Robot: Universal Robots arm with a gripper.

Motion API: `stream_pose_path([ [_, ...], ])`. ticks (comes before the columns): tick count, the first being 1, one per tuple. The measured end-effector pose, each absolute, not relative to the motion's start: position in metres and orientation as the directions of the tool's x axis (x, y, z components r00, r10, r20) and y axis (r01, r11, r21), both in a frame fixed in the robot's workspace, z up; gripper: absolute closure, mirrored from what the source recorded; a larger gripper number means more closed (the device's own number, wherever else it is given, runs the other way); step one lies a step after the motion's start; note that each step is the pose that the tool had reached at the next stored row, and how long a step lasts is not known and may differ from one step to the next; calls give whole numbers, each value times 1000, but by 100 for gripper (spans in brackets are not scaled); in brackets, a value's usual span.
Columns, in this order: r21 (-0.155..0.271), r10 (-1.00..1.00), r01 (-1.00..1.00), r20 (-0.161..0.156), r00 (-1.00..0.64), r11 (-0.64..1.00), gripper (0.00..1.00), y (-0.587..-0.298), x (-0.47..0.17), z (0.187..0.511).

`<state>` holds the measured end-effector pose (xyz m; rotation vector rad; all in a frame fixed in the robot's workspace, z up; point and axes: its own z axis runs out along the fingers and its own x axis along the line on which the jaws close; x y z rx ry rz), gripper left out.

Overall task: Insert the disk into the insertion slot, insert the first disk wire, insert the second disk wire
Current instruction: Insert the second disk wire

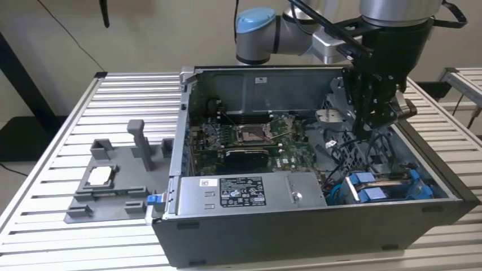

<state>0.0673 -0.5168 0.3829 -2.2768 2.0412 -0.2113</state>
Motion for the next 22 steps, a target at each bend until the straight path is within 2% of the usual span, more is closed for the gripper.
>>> stream_pose_path([
  [22,-126,-993,-986,49,106,-111,84,-548,77,380],
])
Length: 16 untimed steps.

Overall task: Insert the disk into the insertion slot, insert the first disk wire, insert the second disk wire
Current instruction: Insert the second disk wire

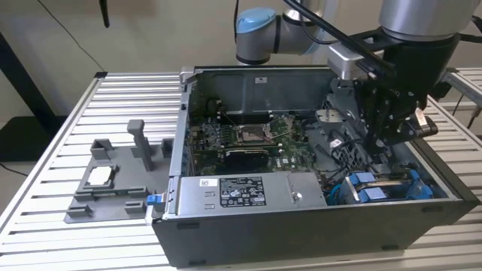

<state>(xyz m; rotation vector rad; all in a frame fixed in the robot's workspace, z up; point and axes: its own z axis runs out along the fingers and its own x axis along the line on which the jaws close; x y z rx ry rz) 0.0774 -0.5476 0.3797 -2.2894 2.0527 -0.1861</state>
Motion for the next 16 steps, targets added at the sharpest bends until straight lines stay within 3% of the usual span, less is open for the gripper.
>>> stream_pose_path([
  [5,-122,-993,-986,47,105,-110,84,-555,79,379],
  [11,-131,-994,-987,-40,103,-97,84,-558,79,377],
  [16,-133,-992,-987,-73,103,-92,84,-563,81,376],
])
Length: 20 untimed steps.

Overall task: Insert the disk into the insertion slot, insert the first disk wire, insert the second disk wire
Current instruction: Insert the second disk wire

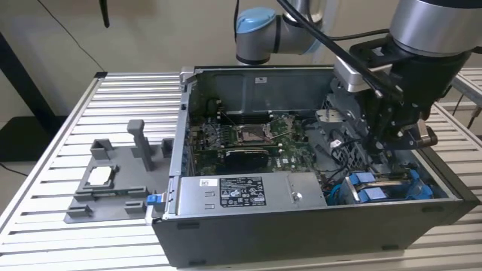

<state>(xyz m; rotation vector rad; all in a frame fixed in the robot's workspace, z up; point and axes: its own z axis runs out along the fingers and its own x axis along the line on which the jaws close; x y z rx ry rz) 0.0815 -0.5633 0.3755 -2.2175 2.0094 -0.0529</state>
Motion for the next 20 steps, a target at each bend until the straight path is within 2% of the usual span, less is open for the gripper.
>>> stream_pose_path([
  [16,-109,-990,-990,-99,101,-90,84,-583,104,369],
  [20,-73,-990,-993,-103,97,-89,84,-584,114,367],
])
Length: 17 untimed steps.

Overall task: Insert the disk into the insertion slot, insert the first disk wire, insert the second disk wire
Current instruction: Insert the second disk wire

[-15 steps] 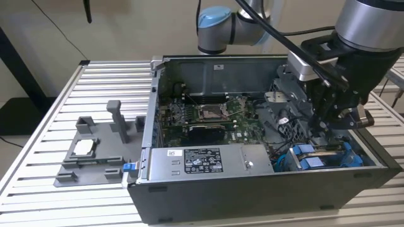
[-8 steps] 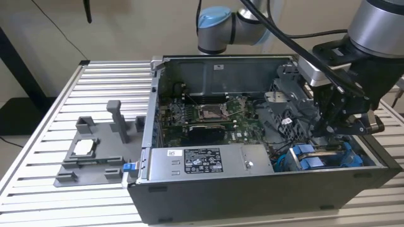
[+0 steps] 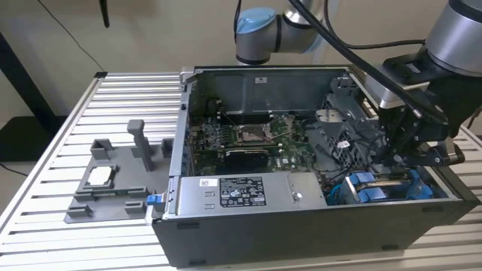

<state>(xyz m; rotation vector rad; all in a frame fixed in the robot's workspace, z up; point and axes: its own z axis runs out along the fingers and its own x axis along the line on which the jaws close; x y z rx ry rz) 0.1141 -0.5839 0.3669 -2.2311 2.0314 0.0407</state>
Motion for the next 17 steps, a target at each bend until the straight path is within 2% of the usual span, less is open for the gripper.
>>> stream_pose_path([
  [7,-61,-989,-995,-121,84,-78,84,-584,119,362],
  [17,-61,-992,-998,-121,20,-12,84,-584,119,356],
])
